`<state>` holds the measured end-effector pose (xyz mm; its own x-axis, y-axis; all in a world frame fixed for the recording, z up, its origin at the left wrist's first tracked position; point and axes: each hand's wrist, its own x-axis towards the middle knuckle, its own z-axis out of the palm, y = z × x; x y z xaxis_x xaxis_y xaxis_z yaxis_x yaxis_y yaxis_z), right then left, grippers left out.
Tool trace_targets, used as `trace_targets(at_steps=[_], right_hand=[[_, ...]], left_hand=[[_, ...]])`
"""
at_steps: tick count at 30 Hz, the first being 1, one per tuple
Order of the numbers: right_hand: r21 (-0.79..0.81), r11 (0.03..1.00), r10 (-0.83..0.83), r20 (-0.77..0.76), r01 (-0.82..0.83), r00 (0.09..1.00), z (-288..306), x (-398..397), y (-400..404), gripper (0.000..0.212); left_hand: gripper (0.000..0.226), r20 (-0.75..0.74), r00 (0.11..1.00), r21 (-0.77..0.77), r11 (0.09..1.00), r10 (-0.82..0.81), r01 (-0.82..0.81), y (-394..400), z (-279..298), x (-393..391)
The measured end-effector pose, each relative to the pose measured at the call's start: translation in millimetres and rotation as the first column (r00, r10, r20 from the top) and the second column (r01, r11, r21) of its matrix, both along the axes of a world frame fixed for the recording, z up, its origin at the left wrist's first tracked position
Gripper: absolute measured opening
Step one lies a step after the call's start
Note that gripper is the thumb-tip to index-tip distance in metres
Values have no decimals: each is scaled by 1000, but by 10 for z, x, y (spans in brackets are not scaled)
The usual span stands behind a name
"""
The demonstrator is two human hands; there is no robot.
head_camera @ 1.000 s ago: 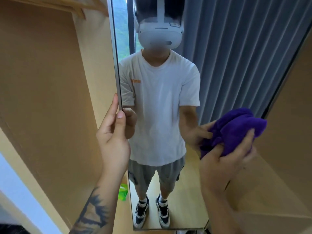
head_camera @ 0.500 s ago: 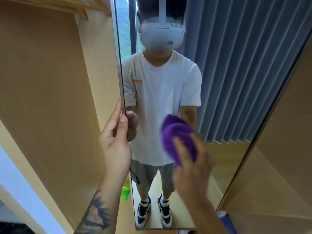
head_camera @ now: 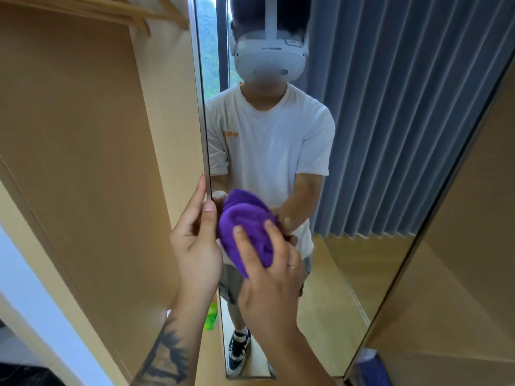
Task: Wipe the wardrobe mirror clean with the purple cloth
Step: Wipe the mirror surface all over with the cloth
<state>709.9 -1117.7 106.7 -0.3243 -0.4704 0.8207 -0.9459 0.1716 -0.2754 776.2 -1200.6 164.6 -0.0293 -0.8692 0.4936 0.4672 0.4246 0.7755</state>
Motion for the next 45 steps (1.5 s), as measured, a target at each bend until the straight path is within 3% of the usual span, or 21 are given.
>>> trace_targets(at_steps=[2,4,7,10,15,18,21,23,26,28,31,35,39,42,45], right_hand=[[21,1000,22,-48,-21,999,-30,-112,44,79],[-43,999,0,2,0,1000,-65,-328,147,77],[-242,952,-123,250,185,960,-117,-818,407,70],[-333,873,-138,530,356,836,-110,-1193,632,73],[-448,792,-112,561,415,820,-88,-1002,386,76],[-387,866,-95,494,316,864,-158,-531,98,83],[-161,984,-44,191,76,981,-267,-91,-26,86],[-65,998,-26,12,27,1000,-317,-28,-56,78],[-35,999,-29,-138,24,990,-328,-215,67,65],[-95,993,-76,-7,75,997,-339,-476,227,73],[-230,926,-196,383,298,903,-291,-882,515,69],[-355,844,-157,553,402,818,-220,-1126,606,72],[-417,837,-82,544,353,835,-246,-684,268,73],[-235,961,-62,329,146,942,-388,-164,58,74],[-85,996,-19,102,28,995,-482,96,-31,77]], left_hand=[[38,-5,1000,-1,1000,8,-8,21,-19,16],[40,-4,1000,1,1000,-3,3,28,-55,21],[42,59,998,-53,998,28,-25,42,-105,27],[42,54,998,-57,998,13,-10,39,-149,38],[39,65,997,-35,999,34,-31,31,-268,42],[39,66,998,-4,1000,8,-7,59,-350,33],[35,31,999,15,1000,8,-9,58,-403,40],[34,22,1000,51,999,-1,0,62,-416,54],[34,24,1000,47,999,9,-10,90,-430,54],[39,41,999,36,999,8,-9,109,-452,48],[38,74,997,29,1000,6,-8,128,-463,64],[37,74,997,56,998,7,-11,128,-478,87],[37,75,997,76,997,-15,9,139,-486,82],[38,66,998,85,996,-16,11,137,-490,84],[38,64,997,107,994,-34,27,126,-507,108]])
